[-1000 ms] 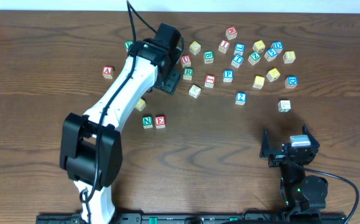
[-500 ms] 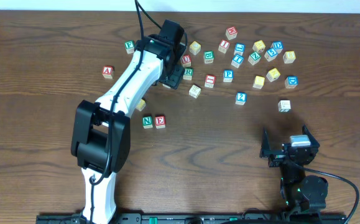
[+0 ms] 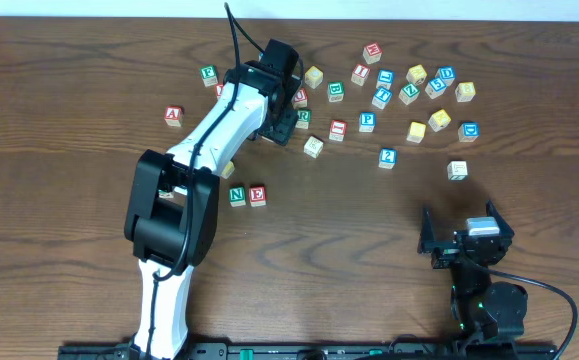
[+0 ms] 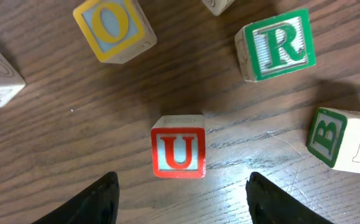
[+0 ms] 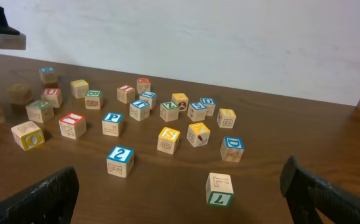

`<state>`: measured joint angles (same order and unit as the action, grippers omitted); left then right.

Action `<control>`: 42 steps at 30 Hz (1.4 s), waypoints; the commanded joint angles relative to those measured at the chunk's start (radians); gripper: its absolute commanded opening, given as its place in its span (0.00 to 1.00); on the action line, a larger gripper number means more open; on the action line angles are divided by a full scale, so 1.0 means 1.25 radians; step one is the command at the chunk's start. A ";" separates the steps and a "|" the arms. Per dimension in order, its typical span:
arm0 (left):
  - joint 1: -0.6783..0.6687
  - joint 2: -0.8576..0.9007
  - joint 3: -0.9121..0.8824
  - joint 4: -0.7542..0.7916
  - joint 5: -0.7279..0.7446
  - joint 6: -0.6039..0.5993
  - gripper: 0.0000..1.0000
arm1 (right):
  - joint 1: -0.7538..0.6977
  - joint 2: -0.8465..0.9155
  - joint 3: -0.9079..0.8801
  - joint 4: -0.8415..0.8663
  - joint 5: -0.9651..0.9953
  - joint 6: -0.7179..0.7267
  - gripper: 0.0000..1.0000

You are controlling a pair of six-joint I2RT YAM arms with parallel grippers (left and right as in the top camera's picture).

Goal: Spell out NEURIPS
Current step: 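Move the left gripper over the red U block, then lower the left gripper around the red U block and close it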

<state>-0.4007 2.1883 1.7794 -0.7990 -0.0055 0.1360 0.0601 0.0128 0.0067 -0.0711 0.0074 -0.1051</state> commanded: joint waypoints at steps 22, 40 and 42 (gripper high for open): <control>0.005 0.069 0.020 0.045 0.014 0.010 0.61 | -0.007 -0.002 -0.001 -0.004 0.001 0.012 0.99; 0.006 0.069 0.020 0.057 0.014 0.010 0.49 | -0.007 -0.002 -0.001 -0.004 0.001 0.012 0.99; 0.006 0.069 0.020 0.053 0.014 0.010 0.49 | -0.007 -0.002 -0.001 -0.004 0.001 0.012 0.99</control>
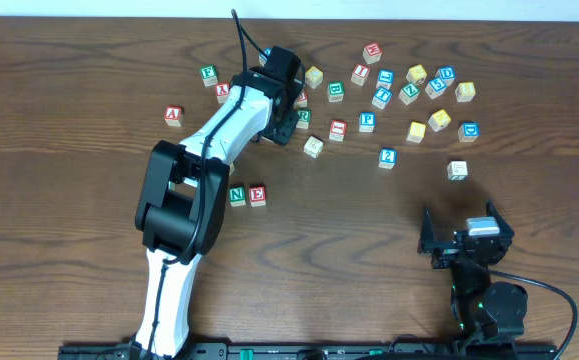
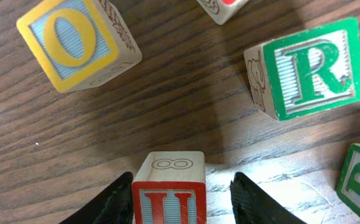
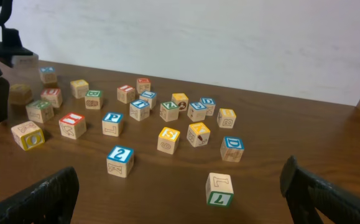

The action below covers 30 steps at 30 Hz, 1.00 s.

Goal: Spell out NEURIPS
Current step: 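Lower the left gripper around the red U block and close it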

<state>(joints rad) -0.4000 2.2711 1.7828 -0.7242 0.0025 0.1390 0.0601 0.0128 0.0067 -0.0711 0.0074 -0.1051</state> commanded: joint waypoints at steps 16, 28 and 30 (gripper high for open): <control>0.006 0.003 0.018 -0.018 0.008 0.008 0.36 | -0.007 -0.002 -0.001 -0.003 0.001 0.012 0.99; 0.006 0.003 0.018 -0.020 0.008 0.008 0.30 | -0.007 -0.002 -0.001 -0.004 0.001 0.012 0.99; 0.006 0.003 0.018 -0.022 0.008 0.008 0.30 | -0.007 -0.002 -0.001 -0.004 0.001 0.012 0.99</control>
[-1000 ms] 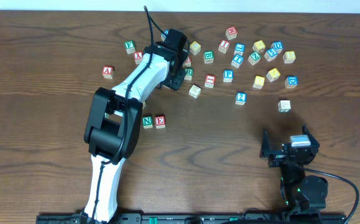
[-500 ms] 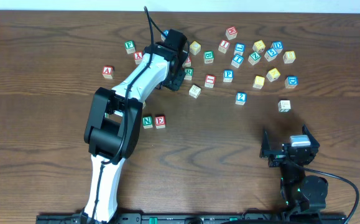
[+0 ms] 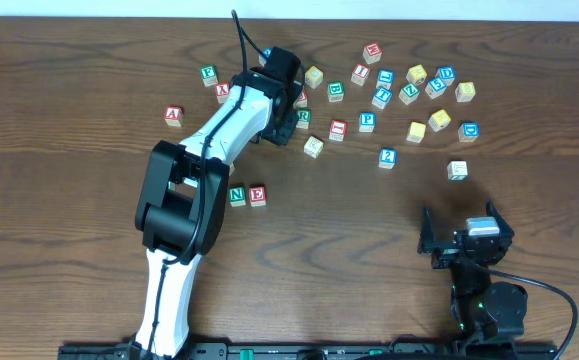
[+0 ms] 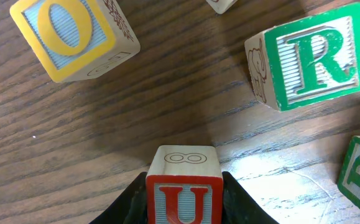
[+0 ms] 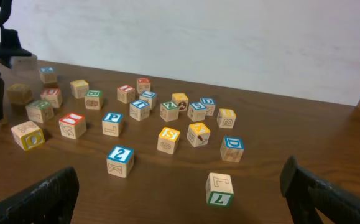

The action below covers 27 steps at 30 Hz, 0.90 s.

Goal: Spell out NEURIPS
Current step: 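Lower the left gripper around the red U block and close it, then lift the U block and carry it toward the E block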

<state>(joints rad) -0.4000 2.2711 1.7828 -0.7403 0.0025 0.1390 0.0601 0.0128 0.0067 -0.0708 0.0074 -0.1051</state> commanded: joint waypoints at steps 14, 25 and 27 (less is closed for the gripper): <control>0.006 -0.008 0.018 -0.015 0.007 0.008 0.29 | -0.007 -0.002 -0.001 -0.004 0.000 0.012 0.99; 0.006 -0.103 0.050 -0.046 0.007 0.004 0.27 | -0.007 -0.002 -0.001 -0.004 0.001 0.012 0.99; 0.006 -0.129 0.050 -0.051 0.007 -0.002 0.27 | -0.007 -0.002 -0.001 -0.004 0.001 0.012 0.99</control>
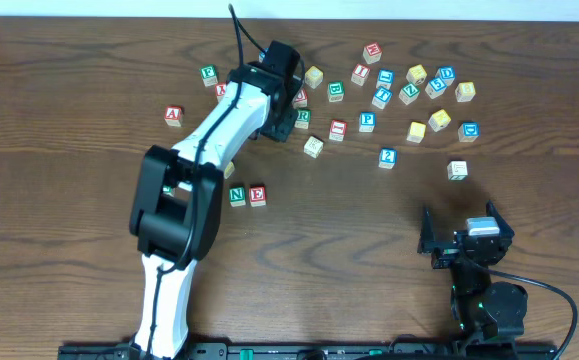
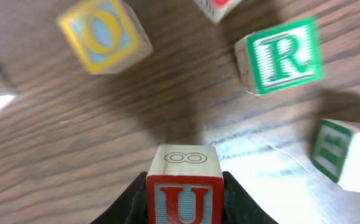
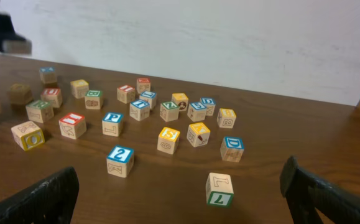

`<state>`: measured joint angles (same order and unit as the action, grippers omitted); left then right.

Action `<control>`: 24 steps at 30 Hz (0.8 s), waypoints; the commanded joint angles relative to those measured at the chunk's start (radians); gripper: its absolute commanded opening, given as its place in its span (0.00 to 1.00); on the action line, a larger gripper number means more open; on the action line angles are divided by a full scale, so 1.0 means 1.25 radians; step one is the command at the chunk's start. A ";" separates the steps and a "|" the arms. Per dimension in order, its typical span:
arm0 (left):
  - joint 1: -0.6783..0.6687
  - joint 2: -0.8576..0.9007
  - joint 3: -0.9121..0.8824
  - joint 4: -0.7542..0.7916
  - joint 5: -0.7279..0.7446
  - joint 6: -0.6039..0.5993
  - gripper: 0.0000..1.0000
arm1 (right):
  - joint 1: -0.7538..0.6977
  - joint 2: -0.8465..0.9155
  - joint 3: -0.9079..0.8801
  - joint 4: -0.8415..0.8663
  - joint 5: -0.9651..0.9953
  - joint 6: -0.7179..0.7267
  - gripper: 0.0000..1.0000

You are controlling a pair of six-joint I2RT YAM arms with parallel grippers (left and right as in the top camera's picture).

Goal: Spell out NEURIPS
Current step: 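Lift the U block and carry it toward the E block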

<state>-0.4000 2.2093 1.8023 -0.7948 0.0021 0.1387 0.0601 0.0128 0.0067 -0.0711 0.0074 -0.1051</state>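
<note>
The red U block (image 2: 184,200) is pinched between the jaws of my left gripper (image 2: 183,186), which is shut on it and holds it above the wood at the far middle of the table (image 1: 69,250). The left gripper (image 1: 291,100) hangs among the loose blocks. Beyond it lie the green R block (image 2: 281,56) and a yellow O block (image 2: 105,35). The green N block (image 1: 237,195) and red E block (image 1: 257,194) sit side by side at mid-table. My right gripper (image 1: 466,243) rests open at the near right, its jaws holding nothing (image 3: 176,199).
Several loose letter blocks are scattered across the far middle and right, among them a blue P (image 1: 367,121), a blue 2 (image 3: 120,160) and a yellow S (image 3: 169,139). A red A block (image 1: 173,115) lies far left. A green 7 block (image 3: 219,189) stands nearest the right gripper.
My left gripper, still shut on the U block, is higher than before: the O and R blocks look smaller and blurred beneath it. The right arm has not moved.
My left gripper first hung open over the U block on the table. Then it was low, with a finger on each side of the block. After that it was shut on the U, and now it holds the block off the wood.
</note>
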 commanded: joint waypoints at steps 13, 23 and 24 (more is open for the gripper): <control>-0.002 -0.264 0.035 -0.142 0.007 -0.222 0.15 | -0.007 -0.002 -0.001 -0.004 0.001 0.012 0.99; -0.087 -0.266 -0.028 -0.192 -0.054 -0.287 0.08 | -0.007 -0.002 -0.001 -0.004 0.001 0.012 0.99; -0.098 -0.266 -0.035 -0.191 -0.054 -0.290 0.08 | -0.007 -0.002 -0.001 -0.004 0.001 0.012 0.99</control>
<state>-0.4797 1.8751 1.7939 -1.0283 -0.0322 -0.1841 0.0601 0.0128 0.0067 -0.0708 0.0074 -0.1051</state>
